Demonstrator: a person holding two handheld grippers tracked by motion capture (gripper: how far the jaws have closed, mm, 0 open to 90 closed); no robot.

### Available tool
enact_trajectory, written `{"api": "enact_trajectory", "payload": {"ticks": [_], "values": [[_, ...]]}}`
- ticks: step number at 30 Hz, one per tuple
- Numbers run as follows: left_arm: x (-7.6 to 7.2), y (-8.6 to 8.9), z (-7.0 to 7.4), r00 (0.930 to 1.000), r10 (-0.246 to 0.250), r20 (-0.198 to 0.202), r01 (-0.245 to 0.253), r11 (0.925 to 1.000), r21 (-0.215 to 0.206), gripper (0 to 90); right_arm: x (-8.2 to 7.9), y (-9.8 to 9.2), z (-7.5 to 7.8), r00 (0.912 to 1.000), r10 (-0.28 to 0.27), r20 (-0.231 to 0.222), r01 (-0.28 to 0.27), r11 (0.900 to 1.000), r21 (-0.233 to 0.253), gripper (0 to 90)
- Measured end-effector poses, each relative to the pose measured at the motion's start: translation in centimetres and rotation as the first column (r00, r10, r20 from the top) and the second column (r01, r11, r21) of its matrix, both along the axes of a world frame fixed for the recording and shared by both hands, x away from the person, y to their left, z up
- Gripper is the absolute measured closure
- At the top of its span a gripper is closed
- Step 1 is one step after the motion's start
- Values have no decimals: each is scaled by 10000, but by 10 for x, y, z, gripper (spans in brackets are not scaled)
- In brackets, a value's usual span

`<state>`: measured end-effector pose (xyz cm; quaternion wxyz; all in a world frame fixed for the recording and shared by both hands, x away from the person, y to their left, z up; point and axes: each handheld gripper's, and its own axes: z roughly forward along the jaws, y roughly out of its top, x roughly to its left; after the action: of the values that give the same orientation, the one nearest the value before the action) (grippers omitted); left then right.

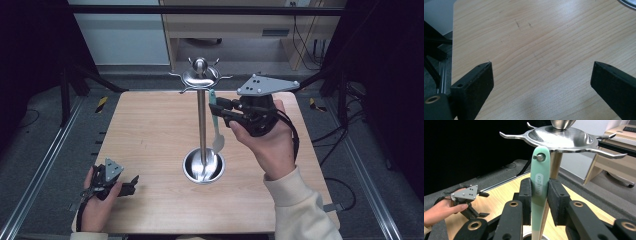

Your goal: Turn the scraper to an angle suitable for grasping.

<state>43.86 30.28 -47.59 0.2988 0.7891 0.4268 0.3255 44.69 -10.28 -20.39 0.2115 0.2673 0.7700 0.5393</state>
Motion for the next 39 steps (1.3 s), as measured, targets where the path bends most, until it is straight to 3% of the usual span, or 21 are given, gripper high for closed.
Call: {"api": "enact_trajectory", "payload": {"ticks": [14, 26, 39], "values": [[0, -1, -1, 10000, -16, -15, 16, 10000, 20, 44, 0, -2, -2, 10000, 40, 44, -41, 9999, 147, 737], [0, -1, -1, 10000, -11, -19, 11, 10000, 25, 44, -2, -1, -1, 9998, 158, 75, -158, 9999, -23, 714], [0, -1, -1, 10000, -26, -82, 26, 10000, 55, 43, -5, -20, 0, 9970, -701, 328, 701, 9975, 18, 498]]}}
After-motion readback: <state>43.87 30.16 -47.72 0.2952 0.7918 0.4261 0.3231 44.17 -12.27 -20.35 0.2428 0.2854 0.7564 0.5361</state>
